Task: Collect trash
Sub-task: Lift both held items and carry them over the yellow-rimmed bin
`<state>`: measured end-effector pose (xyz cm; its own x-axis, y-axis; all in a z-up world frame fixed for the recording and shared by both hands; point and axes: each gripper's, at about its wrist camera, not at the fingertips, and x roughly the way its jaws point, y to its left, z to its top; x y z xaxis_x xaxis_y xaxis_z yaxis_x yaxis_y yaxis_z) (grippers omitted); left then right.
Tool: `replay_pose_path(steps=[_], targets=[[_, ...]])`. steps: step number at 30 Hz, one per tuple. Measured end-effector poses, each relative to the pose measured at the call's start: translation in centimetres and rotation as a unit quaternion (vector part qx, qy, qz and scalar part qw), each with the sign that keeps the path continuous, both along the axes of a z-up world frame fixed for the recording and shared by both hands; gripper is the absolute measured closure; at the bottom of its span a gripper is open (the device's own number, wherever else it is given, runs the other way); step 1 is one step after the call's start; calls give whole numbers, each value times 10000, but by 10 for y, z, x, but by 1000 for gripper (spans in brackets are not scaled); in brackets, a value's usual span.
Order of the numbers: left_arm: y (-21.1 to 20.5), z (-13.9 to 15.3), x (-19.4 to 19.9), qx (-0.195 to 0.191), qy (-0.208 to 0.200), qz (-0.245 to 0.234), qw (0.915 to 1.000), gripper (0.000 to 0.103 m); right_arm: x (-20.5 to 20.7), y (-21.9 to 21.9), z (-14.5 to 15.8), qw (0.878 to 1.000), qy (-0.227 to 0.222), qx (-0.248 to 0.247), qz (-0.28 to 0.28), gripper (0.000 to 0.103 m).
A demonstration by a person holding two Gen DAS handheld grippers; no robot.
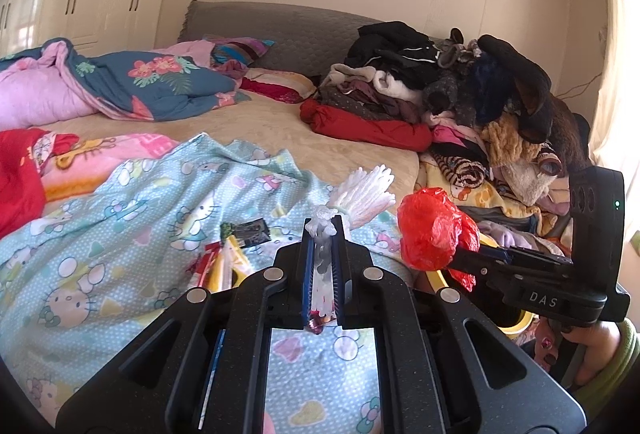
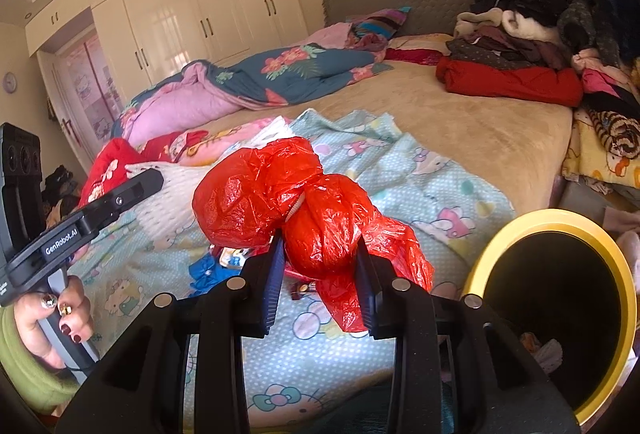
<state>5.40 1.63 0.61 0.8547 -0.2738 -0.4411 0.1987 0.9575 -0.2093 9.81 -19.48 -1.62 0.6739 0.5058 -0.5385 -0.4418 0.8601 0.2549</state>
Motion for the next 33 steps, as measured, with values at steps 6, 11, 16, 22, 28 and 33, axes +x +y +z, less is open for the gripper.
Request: replay_pose_path(steps=[6,11,16,22,28,33], targets=[[-20,2,3,100,-15,-137,9999,99,2,-20,3,9997,-37,129,-206,72],[-36,2,7,173,-5,-259,9995,99,4,-41,6,9988,-53,241,-426,72],[-50,1,11,202,29,-362,9991,99,6,-60,5,9975,-50,336,-621,72],[-64,0,14,239,42,-480,9986,99,6,-85,5,9953,-58,419,-873,72],[-77,-2,15,270,61,-591,9979,99,7,-104,4,9928,-51,491,-1087,72],[-88,-5,15,279,91,-711,9970,99,7,-119,2,9903,-45,511,-1289,72]])
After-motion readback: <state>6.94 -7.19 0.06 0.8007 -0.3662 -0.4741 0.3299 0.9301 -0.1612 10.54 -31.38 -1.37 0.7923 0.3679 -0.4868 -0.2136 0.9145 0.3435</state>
